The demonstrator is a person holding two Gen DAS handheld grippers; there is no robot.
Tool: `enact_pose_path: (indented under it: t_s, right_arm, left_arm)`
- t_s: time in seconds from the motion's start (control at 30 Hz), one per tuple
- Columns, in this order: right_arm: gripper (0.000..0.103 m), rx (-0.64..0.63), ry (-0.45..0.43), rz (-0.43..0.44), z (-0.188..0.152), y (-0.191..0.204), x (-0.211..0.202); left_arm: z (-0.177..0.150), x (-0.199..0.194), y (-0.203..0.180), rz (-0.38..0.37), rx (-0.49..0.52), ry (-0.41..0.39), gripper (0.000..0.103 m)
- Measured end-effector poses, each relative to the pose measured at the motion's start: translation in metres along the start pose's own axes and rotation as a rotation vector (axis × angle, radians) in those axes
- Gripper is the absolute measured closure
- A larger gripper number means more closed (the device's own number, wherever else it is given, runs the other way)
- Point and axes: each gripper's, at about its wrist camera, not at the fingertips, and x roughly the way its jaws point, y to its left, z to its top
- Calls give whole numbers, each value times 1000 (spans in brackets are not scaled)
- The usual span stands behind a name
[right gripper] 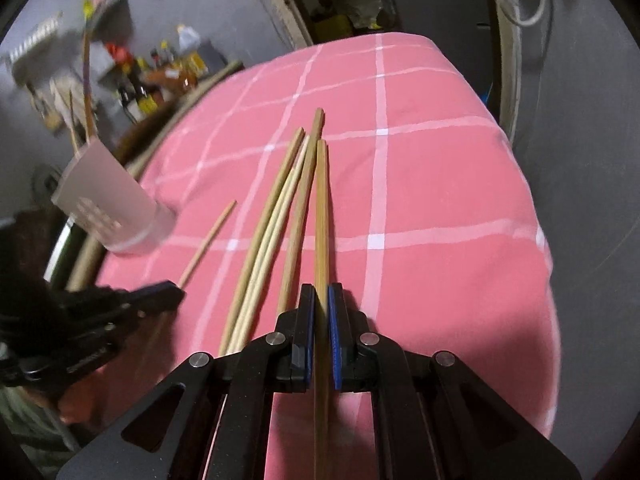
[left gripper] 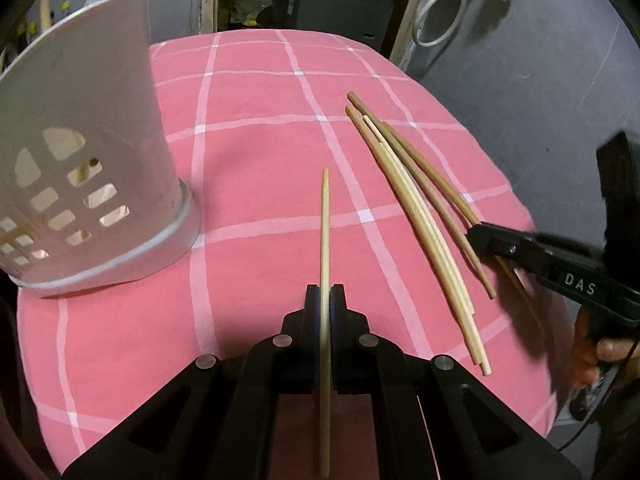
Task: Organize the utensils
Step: 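Lift the chopstick with the left tool while the right tool carries its chopstick over the holder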
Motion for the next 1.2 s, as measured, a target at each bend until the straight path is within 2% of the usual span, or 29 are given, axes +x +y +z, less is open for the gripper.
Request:
enact_pose_path:
  t_s: [0.13,0.3,0.4,0.5,0.67,0.8,0.97,1.1,1.2]
  right_arm:
    - [97,-99,48,-70,11,11,11]
    - [96,-165,103,-100,31,18,27]
    - [97,-113,122,-71,41,10,30]
    - [98,-41,90,-36,39,3,27]
    - [98,122,-69,95,23,-12,4]
    - [98,177,-246,190,6,-7,-24]
    - [98,123,-514,254,-10,26,-52]
    - [98,73,-631,309,-7,52,-58]
    - [98,22,-708,339,1,72,-61]
  left_arm:
    - [0,4,-3,22,27,11,100]
    - [6,10,-3,32,45,28,100]
    - [8,12,-1,16,25,27,100]
    - [5,10,3,-9,-4,15,100]
    - [-4,-6,10,-38,-38,-68,100]
    - [-12,-34,13,-59,-45,-210,100]
    - [-21,-75,14,-112,-43,-441,100]
    - [-26,-105,19,-116,-51,-589,100]
    - [-26,-131,31,-89,-62,-706,100]
